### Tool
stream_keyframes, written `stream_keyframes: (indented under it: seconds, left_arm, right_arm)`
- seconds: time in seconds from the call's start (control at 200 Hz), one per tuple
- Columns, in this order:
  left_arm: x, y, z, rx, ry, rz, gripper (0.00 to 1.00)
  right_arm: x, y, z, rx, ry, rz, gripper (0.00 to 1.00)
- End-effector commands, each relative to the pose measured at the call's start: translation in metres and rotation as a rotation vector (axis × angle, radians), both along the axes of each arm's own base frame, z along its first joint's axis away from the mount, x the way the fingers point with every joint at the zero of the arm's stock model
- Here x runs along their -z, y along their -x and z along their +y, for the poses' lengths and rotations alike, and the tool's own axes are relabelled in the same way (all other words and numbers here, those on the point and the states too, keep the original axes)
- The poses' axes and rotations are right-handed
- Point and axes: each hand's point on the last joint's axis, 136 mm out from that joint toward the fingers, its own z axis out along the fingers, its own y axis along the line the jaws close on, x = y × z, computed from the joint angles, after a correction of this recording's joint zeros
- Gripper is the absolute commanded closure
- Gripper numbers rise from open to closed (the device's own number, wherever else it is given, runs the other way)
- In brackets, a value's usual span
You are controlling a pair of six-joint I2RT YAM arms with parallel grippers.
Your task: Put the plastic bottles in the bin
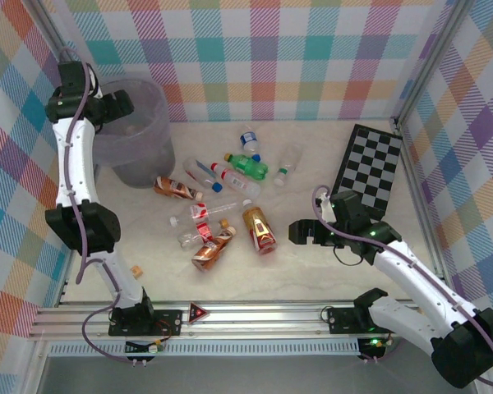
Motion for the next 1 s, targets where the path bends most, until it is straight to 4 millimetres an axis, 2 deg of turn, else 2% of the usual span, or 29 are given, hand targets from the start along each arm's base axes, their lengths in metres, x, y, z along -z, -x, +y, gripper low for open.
stream_keyframes:
  seconds: [0.0,0.2,0.32,0.555,0.71,0.81,0.995]
  left_arm:
    - [-0.034,0.019,-0.013,0.048,-0.014,-0.055,0.04]
    - [-0.050,0.043,-0.040,0.108,-0.015,-0.069,0.05]
    - [-0.049,0.063,-0.063,0.151,-0.006,-0.071,0.06]
    - [-0.011,0.110,-0.103,0.218,0.058,-0.037,0.08]
    - [0.017,0.135,-0.143,0.291,0.123,-0.004,0.08]
    - [0.036,0.150,-0.168,0.329,0.170,0.018,0.08]
    - [0.073,0.178,-0.200,0.338,0.315,0.044,0.09]
  right_arm:
    - [0.002,-0.008,-0.002,0.053,-0.001,0.010,0.01]
    - [0.008,-0.020,-0.012,0.174,0.035,0.047,0.01]
    - [0.011,-0.026,-0.021,0.243,0.067,0.058,0.01]
    - [0.011,-0.032,-0.020,0.264,0.072,0.065,0.01]
    - [0.008,-0.041,-0.015,0.275,0.065,0.080,0.01]
    - [0.005,-0.049,-0.008,0.276,0.046,0.079,0.01]
    - [-0.002,-0.055,0.013,0.190,0.002,0.088,0.01]
